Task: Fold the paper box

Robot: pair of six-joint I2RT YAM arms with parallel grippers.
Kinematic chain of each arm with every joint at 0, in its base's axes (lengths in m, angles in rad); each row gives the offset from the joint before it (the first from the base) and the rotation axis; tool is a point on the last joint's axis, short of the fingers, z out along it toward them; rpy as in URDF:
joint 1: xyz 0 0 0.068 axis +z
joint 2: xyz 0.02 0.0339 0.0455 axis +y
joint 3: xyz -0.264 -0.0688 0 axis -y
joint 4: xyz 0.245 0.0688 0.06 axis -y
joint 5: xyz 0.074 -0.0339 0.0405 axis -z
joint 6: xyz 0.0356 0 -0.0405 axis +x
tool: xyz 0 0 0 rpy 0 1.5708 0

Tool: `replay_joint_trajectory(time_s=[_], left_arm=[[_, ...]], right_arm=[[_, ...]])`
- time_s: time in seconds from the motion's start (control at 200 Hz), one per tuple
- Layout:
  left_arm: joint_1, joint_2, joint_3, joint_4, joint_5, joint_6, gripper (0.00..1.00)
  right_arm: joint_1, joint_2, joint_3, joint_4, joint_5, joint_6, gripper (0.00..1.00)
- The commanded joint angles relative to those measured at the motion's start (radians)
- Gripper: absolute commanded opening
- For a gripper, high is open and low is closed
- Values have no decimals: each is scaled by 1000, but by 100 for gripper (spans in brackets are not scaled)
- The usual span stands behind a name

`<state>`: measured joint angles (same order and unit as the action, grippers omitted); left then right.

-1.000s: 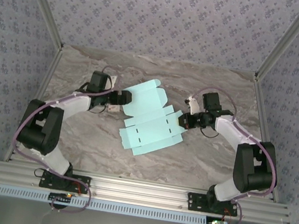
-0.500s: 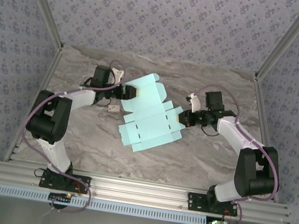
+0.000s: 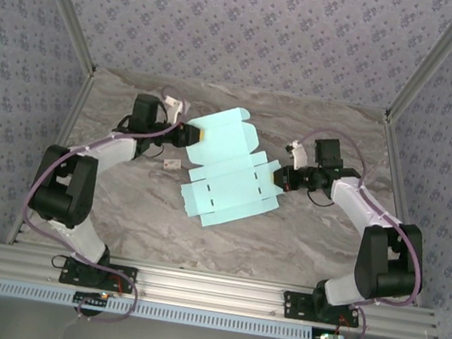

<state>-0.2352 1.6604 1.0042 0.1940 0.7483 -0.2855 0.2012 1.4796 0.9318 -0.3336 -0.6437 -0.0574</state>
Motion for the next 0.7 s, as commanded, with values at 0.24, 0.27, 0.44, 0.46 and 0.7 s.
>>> replay_joint_trajectory(time_s=[0.24, 0.27, 0.44, 0.46, 0.7], left_arm=[[2, -124, 8, -73, 43, 49, 4], [2, -138, 8, -78, 38, 43, 2], [2, -227, 5, -114, -83, -24, 0], [2, -239, 2, -116, -112, -41, 0], [2, -436, -100, 11, -330, -332, 0]], right_arm=[[-15, -19, 46, -97, -2, 42, 2], [-18, -21, 51, -106, 6, 51, 4], [-54, -25, 110, -186, 151, 185, 28], [-69, -28, 114, -196, 159, 210, 33], [-125, -233, 45, -63, 150, 505, 64]])
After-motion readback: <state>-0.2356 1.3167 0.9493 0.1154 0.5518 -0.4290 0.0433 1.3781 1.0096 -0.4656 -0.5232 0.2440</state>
